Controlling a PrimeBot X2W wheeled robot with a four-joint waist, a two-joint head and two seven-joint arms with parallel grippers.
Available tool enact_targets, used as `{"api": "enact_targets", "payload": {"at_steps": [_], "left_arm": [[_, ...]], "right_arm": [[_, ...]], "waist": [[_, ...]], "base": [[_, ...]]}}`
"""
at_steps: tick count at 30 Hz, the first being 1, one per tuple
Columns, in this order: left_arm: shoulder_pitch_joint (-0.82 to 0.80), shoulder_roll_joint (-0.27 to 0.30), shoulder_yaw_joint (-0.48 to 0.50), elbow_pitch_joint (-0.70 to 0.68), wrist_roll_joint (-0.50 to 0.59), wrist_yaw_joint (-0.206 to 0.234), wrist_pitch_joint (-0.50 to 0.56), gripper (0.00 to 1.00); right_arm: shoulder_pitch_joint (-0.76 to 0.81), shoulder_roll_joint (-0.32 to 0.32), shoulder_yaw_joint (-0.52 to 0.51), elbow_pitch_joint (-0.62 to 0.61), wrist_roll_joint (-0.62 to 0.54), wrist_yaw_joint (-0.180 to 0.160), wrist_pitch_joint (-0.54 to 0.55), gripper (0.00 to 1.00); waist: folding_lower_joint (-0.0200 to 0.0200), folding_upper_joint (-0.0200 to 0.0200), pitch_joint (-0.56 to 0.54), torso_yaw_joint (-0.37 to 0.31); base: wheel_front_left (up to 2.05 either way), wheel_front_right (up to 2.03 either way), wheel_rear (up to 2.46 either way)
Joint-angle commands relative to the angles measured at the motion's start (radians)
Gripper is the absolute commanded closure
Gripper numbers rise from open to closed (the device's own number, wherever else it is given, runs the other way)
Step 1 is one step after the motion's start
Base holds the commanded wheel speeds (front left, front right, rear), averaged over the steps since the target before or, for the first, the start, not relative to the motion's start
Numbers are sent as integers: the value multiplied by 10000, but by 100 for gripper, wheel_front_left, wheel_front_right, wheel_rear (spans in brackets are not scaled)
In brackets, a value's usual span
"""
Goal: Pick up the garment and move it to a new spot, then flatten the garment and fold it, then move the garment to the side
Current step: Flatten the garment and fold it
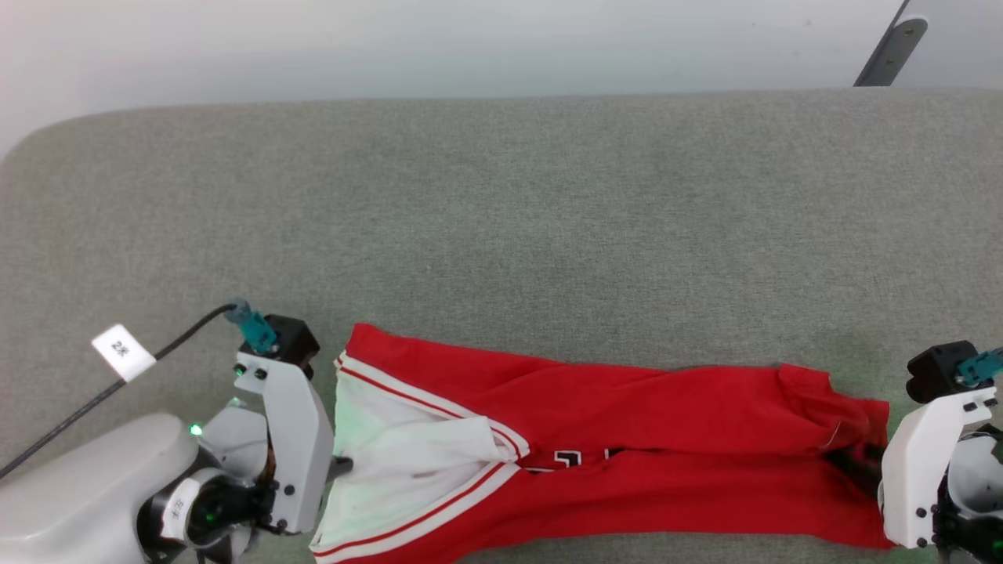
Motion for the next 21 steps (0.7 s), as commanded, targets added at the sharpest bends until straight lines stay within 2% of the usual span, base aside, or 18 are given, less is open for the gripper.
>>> {"api": "enact_targets", "payload": {"at_steps": [1,7,12,21], "left_arm": [[110,-28,62,82,28,-83,-138,0],[303,107,475,29,34,-319,-1101,0],[514,263,928,-208,322,-357,-2458,0],[1286,291,1569,41,1431,143,-5731,0]], "right_arm": [[-5,50,-118,-111,-21,-17,44,0],[75,268,-653,-552,170,-17,377,0],[18,384,-1214,-605,-149,-17,800,0],[-112,726,-1764,-167,-610,-17,1808,0]], "waist": [[0,0,5,-12],[0,0,-19,24],[0,0,-23,132],[0,0,-45,463]], "base": [[0,0,0],[0,0,0],[0,0,0],[0,0,0]]}}
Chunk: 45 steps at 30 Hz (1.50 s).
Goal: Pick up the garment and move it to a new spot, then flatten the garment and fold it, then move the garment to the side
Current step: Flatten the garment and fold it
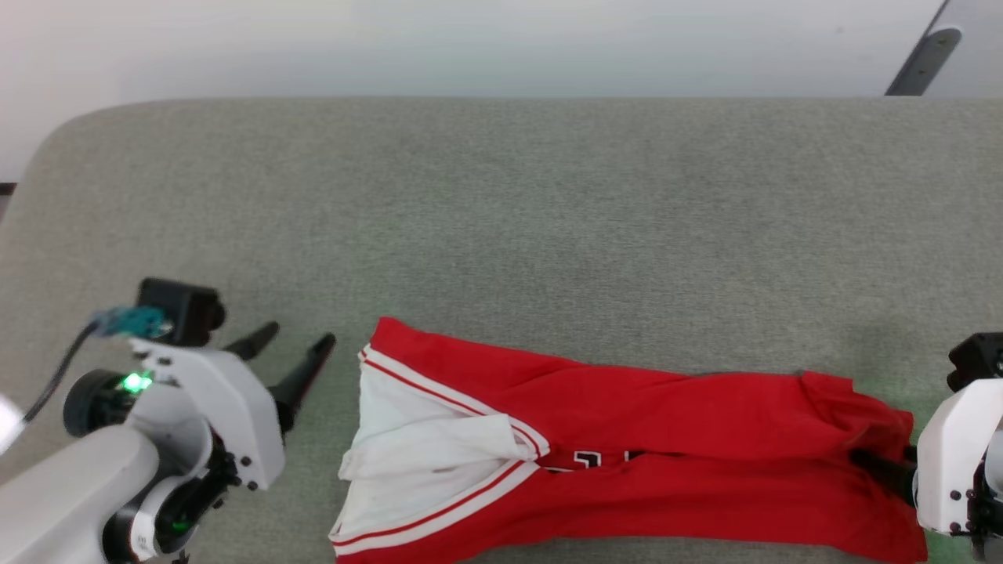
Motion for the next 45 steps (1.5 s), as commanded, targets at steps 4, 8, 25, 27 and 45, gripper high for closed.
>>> {"api": "enact_targets", "payload": {"at_steps": [4,8,25,27,45], "left_arm": [[712,-132,412,447,163,399,-1575,0],[1293,-287,780,980,230,672,-2905,0],[4497,-3395,6628,2232,3964,-158,-3496,0],[4838,-3782,7161,2373,4373,-467,-3496,0],[5417,-5473,9446,2906,6604,-2169,-3499,0]], "right_arm": [[-56,172,-147,401,-197,-17,247,0],[-104,339,-96,849,-226,-17,292,0],[-390,829,858,2329,527,9,108,100],[-462,842,944,2329,798,9,46,100],[-953,-738,178,2675,1355,-29,-1077,100]], "waist": [[0,0,-39,240],[0,0,-71,401],[0,0,15,708],[0,0,26,690],[0,0,117,450]], "base": [[0,0,0],[0,0,0],[0,0,0],[0,0,0],[0,0,0]]}}
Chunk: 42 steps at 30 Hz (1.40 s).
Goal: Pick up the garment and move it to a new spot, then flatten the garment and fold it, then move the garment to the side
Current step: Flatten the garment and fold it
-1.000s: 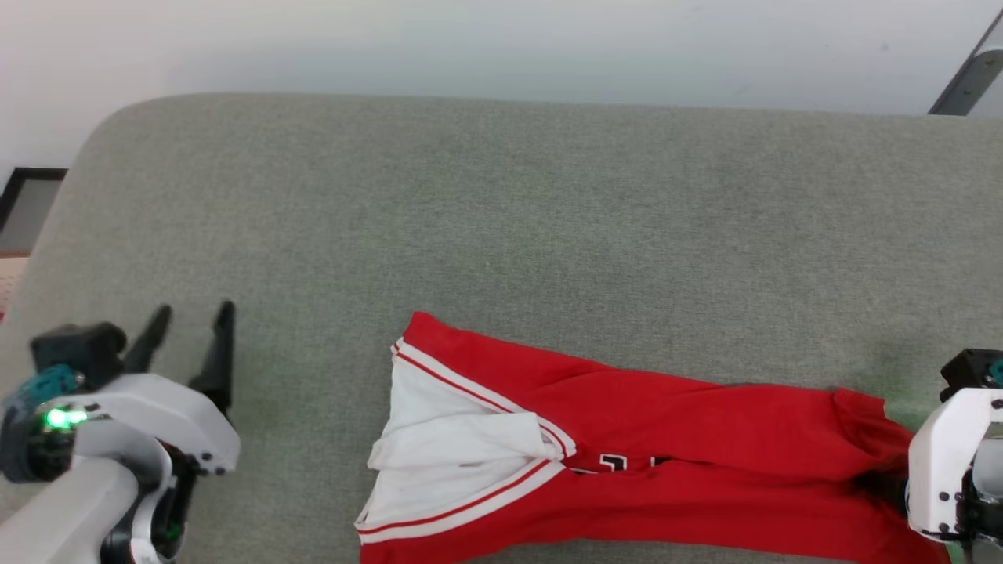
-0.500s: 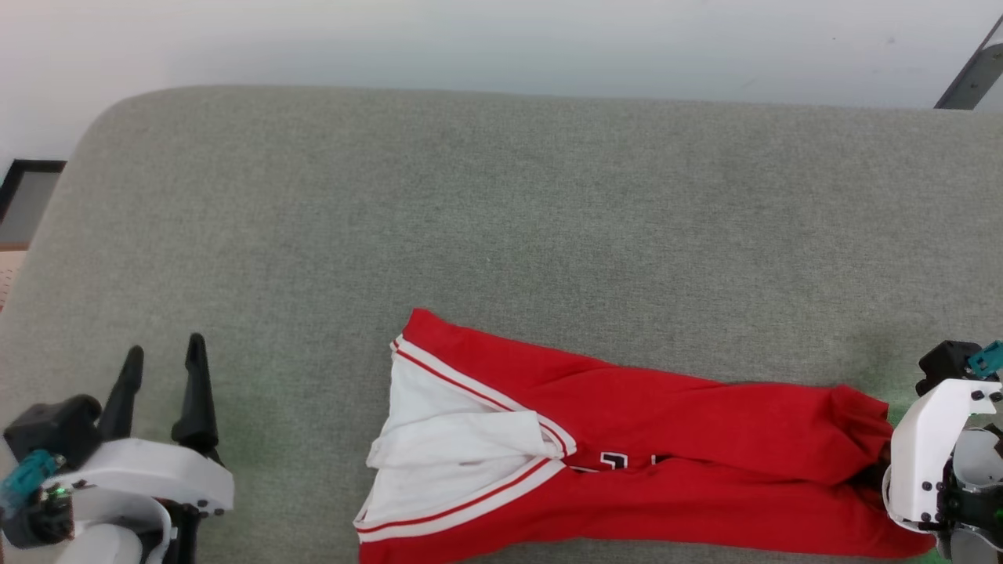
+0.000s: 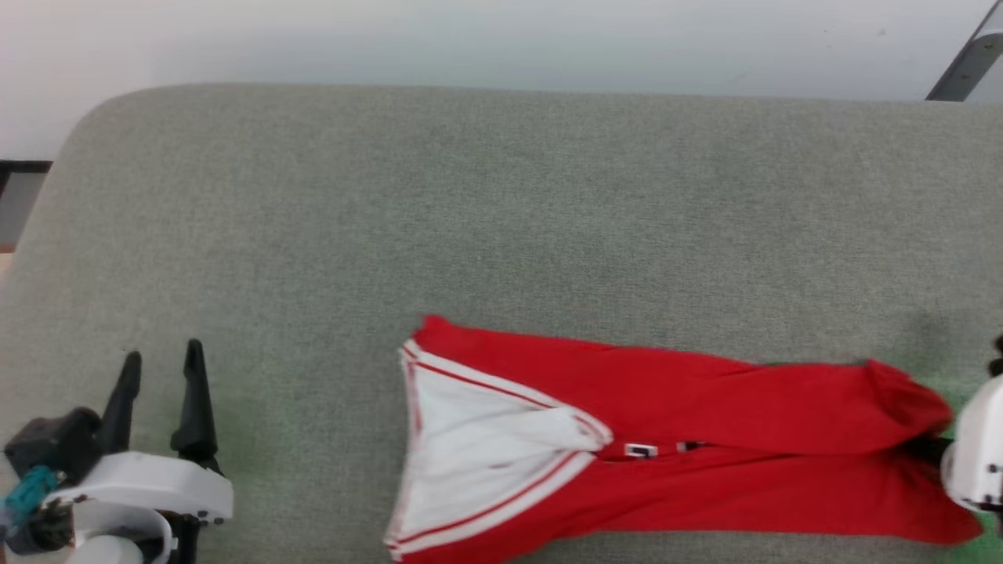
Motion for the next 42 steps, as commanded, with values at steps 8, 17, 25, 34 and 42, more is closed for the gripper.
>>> {"api": "enact_targets", "payload": {"at_steps": [8,17,25,34,42], "left_arm": [[46,-132,125,268,412,-270,-9,0],[226,-215,258,425,598,-376,-9,0],[349,-286,222,480,675,-407,-9,0],[42,-429,-42,610,735,-506,2,0],[-587,-663,-387,971,847,-668,3,0]], "right_arm": [[-419,-814,-725,1106,-594,-37,-537,100],[-324,-771,-239,424,553,-33,-284,100],[562,4,146,-2271,2430,-31,442,100],[216,1789,1749,-3686,2540,-31,767,100],[-526,2929,2942,-2826,2046,-31,86,100]], "waist": [[0,0,-12,-265],[0,0,-349,-504],[0,0,-631,-425],[0,0,-633,20],[0,0,-437,702]], "base": [[0,0,0],[0,0,0],[0,0,0],[0,0,0],[0,0,0]]}}
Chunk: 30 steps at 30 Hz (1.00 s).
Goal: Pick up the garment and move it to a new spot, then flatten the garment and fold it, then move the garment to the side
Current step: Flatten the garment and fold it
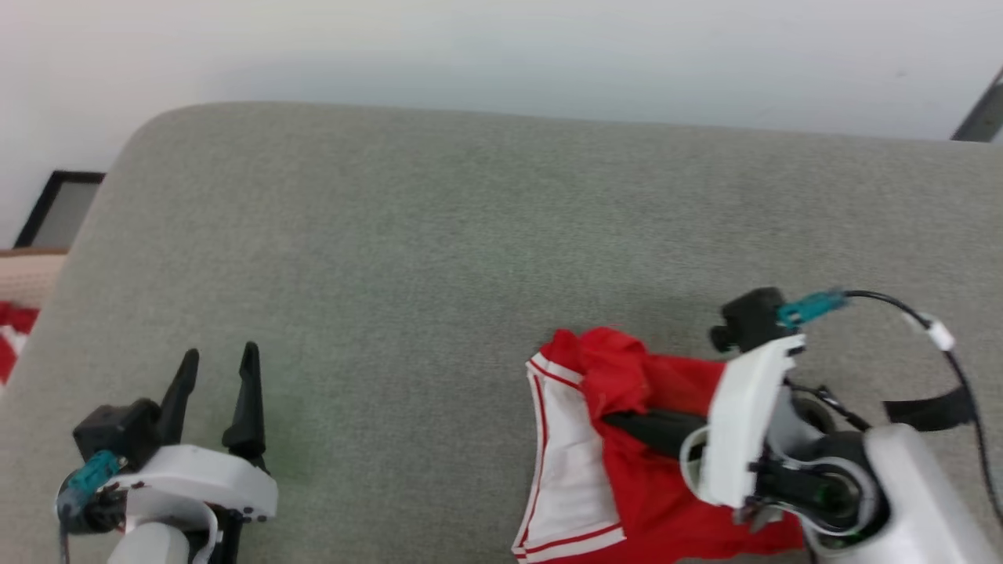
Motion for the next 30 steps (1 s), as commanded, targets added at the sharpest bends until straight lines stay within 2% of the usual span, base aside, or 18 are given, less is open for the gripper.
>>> {"api": "enact_targets", "payload": {"at_steps": [1,5,7,9,15,23,24,30], "left_arm": [[-149,-47,-28,70,93,-63,2,0],[-319,-102,-28,214,101,-81,-1,0],[-365,-122,-1,274,97,-119,-3,0],[-361,-131,56,332,98,-140,-5,0],[-180,-86,344,359,153,-139,-7,0],[65,77,687,261,250,-175,-8,0],[65,77,687,261,250,-175,-8,0],[334,215,879,102,345,-202,-8,0]], "right_arm": [[-151,112,201,246,-199,-14,-204,100],[-521,325,705,1029,-561,-14,-601,100],[-647,324,983,1325,-730,-14,-793,62],[-745,269,1186,1513,-723,-14,-986,0],[-939,-199,1455,1349,-517,-14,-1347,0],[-597,-1492,927,293,-658,-14,-2417,0],[-597,-1492,927,293,-658,-14,-2417,0],[-49,-2423,168,-162,-1017,-14,-4208,0]], "waist": [[0,0,122,271],[0,0,190,444],[0,0,203,479],[0,0,208,476],[0,0,138,203],[0,0,-107,-484],[0,0,-107,-484],[0,0,-318,-1073]], "base": [[0,0,0],[0,0,0],[0,0,0],[0,0,0],[0,0,0],[0,0,0],[0,0,0],[0,0,0]]}}
